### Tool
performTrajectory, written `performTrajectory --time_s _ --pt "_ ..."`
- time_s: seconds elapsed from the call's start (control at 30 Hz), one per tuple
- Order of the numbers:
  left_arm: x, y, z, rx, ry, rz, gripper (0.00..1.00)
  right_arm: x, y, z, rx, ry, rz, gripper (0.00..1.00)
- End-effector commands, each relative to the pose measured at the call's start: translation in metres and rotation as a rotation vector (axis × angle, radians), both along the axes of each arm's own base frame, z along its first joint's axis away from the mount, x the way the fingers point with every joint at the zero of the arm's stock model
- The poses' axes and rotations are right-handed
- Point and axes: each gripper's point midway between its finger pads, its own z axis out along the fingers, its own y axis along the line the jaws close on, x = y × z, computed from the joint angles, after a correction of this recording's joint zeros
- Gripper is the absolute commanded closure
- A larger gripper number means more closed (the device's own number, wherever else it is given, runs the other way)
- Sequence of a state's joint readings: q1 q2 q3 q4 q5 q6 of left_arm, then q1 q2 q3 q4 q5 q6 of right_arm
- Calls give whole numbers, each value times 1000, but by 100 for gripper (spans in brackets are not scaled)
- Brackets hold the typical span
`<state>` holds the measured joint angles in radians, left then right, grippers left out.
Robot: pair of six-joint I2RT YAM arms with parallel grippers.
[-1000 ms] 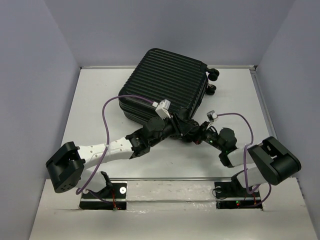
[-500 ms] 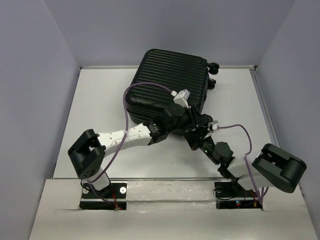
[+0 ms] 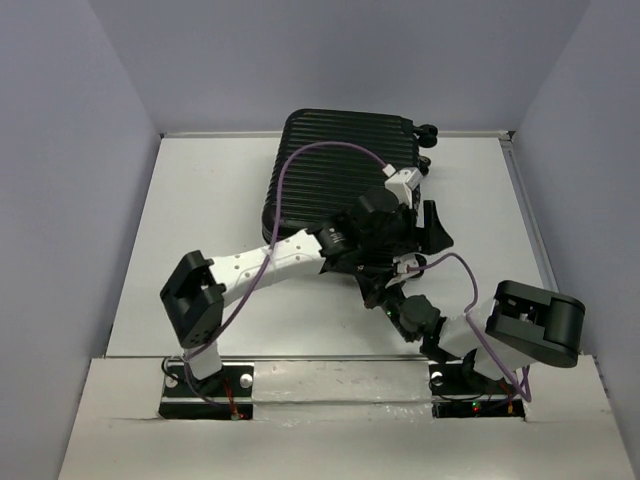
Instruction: Pack the luggage
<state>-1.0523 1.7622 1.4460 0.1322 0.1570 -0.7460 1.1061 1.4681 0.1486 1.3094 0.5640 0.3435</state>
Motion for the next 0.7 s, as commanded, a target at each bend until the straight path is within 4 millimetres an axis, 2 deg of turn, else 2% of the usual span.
performTrajectory --time_s 0.0,0.03,0.1,0.13,0.17,0.2,0.23,0.27,0.3,0.33,0.37,0.4,0.53,0.67 --pt "4 90 158 -125 -391 138 4 -22 28 52 226 -68 130 93" --pt "14 117 133 -55 -376 207 3 -22 29 51 220 -62 132 93" --pt "27 175 117 -2 -359 334 1 -22 29 50 208 -53 133 93" --pt "23 218 134 -50 -367 414 1 -21 30 51 208 -50 135 93" --pt "49 265 89 44 -310 533 1 -20 33 51 196 -44 141 93" --pt "54 293 78 62 -296 593 1 -20 36 50 187 -40 148 93" --pt "50 321 80 61 -318 644 1 -21 38 51 185 -36 153 93" --pt "61 353 51 130 -275 734 1 -21 40 50 176 -33 160 93" --pt "61 365 46 135 -272 760 1 -20 41 51 177 -30 161 93" --pt "60 364 36 132 -255 722 1 -20 41 50 176 -27 161 93" --pt "66 373 22 152 -230 743 1 -20 42 50 174 -26 159 93" --pt "71 373 19 147 -228 745 1 -20 43 45 154 -15 163 93" --pt "102 360 -13 188 -163 695 1 -22 48 46 152 -3 183 93" --pt "123 346 -17 151 -155 660 1 -22 46 42 134 8 179 93"
